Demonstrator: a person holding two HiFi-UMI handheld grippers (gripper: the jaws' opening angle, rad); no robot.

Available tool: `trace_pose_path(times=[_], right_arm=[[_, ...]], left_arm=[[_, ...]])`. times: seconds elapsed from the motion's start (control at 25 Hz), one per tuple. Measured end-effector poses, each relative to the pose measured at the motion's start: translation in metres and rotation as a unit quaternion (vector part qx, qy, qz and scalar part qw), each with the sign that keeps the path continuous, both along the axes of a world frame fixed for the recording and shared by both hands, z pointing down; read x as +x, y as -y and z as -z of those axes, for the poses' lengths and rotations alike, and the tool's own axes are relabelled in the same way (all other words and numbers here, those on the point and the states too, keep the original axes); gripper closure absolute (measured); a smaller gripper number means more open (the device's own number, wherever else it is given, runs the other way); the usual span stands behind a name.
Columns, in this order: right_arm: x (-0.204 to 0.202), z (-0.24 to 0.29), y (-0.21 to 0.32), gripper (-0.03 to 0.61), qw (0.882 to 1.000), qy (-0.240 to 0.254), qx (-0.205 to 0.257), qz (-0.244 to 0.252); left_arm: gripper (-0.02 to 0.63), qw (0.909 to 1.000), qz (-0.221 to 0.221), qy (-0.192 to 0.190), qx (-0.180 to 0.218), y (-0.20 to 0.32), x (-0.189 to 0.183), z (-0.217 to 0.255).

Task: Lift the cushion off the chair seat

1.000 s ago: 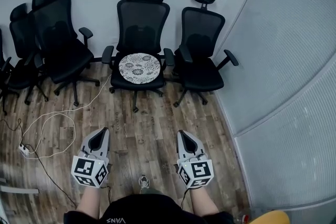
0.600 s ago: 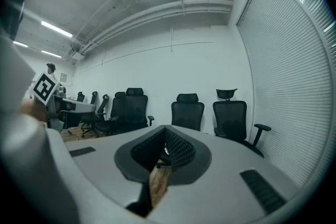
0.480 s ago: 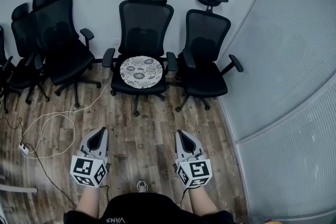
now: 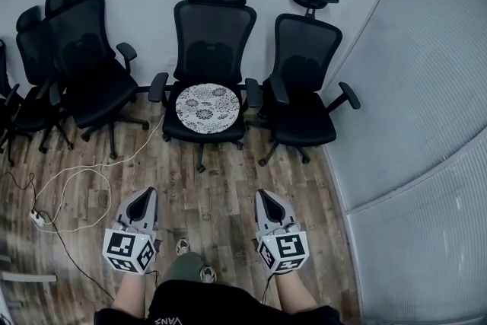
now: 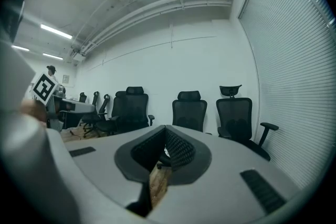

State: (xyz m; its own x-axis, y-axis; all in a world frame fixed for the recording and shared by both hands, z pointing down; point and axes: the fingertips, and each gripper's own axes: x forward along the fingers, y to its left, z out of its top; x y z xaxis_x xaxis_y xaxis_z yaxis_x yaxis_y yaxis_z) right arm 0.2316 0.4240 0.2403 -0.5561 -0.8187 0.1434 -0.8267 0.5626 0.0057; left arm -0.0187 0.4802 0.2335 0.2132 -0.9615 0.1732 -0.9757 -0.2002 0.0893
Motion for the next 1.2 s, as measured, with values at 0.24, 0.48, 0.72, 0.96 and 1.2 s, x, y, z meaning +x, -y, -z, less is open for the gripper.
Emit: trace_pose_path(times=[0.24,0.48,0.72,0.96,1.2], right_arm=[[-0.015,0.003,0.036,0.561,1.000,-0.001,0.004,-0.011],[-0.028,0.010,0.069,0.561,1.000,0.000,0.007,-0.022],[-0.043,0.009,0.098,0.561,1.000,-0.001,0.008,-0.030],[-0.061,0.010,0.120,0.561,0.999,-0.001,0.005,-0.039],[-0.074,0.005,0.142,0.561,0.998,-0.001,0.003,-0.058]], left_arm=[[0.603,0.9999,-0.013,-0.003,0.001,0.041,-0.014,0.000],[0.603,0.9997,-0.025,-0.004,0.004,0.081,-0.027,0.005],[0.603,0.9993,-0.036,-0.004,0.006,0.112,-0.040,0.006],[0.603,0.9990,-0.045,-0.006,0.001,0.137,-0.058,0.004],[0.603,0.9982,-0.059,-0.004,0.001,0.163,-0.072,0.003]])
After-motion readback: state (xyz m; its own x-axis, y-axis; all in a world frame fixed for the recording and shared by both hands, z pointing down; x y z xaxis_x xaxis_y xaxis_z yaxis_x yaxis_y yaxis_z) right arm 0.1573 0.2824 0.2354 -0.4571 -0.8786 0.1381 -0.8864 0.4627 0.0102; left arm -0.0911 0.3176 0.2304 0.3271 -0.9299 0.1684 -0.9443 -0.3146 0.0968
